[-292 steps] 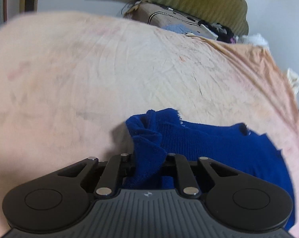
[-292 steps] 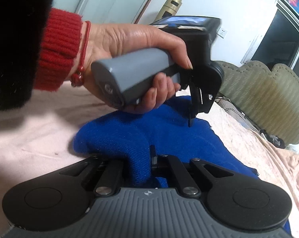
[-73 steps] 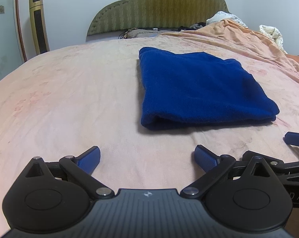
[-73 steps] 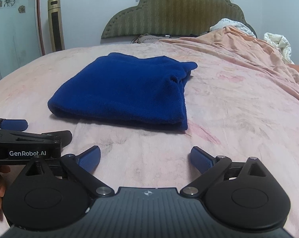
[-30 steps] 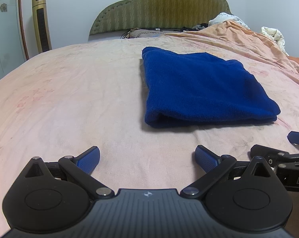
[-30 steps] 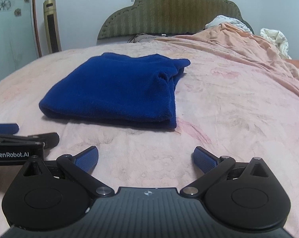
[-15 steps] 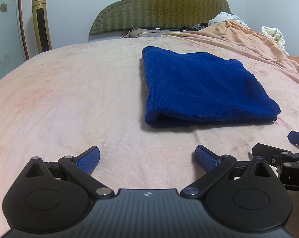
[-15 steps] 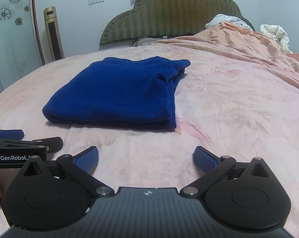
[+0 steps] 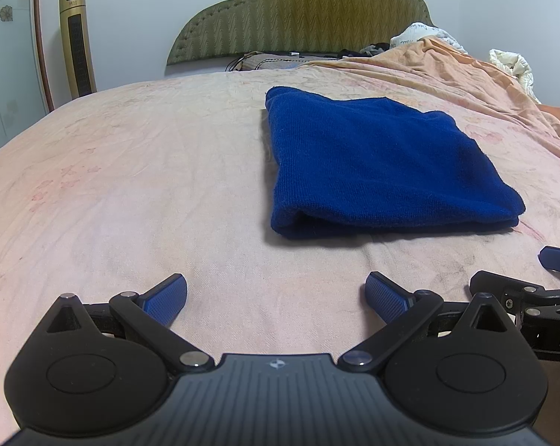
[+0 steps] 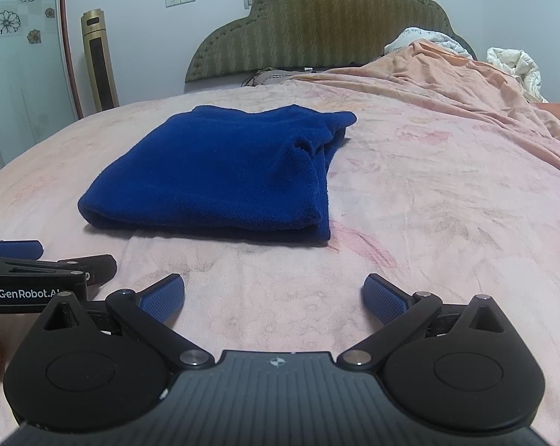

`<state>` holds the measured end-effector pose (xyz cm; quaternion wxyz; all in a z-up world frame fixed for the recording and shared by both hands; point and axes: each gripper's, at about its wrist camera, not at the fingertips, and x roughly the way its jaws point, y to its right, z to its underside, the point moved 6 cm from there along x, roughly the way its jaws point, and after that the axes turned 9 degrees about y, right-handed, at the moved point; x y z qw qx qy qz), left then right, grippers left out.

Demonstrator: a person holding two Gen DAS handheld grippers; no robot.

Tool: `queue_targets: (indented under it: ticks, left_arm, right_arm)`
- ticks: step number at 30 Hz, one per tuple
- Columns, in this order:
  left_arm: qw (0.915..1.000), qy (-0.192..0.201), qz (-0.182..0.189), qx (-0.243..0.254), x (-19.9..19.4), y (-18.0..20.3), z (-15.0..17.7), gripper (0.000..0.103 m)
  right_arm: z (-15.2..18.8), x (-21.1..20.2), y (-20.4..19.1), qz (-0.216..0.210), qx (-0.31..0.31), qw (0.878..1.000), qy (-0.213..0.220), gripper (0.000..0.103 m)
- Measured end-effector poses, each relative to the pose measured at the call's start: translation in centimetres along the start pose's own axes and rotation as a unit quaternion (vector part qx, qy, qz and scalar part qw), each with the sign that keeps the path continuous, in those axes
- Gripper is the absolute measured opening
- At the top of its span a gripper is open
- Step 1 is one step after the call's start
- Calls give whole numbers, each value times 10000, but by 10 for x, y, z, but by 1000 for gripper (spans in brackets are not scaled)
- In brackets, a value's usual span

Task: Fold small clothes

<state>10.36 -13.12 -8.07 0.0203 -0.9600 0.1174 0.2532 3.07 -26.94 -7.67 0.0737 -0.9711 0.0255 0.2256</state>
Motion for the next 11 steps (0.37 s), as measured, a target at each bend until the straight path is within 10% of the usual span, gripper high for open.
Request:
queue_targets:
  ticks: [11]
  left_arm:
    - [10000, -3, 34, 14, 0, 1, 1, 103]
  right_arm:
    - [0, 1, -3, 56, -135, 9999, -61, 103]
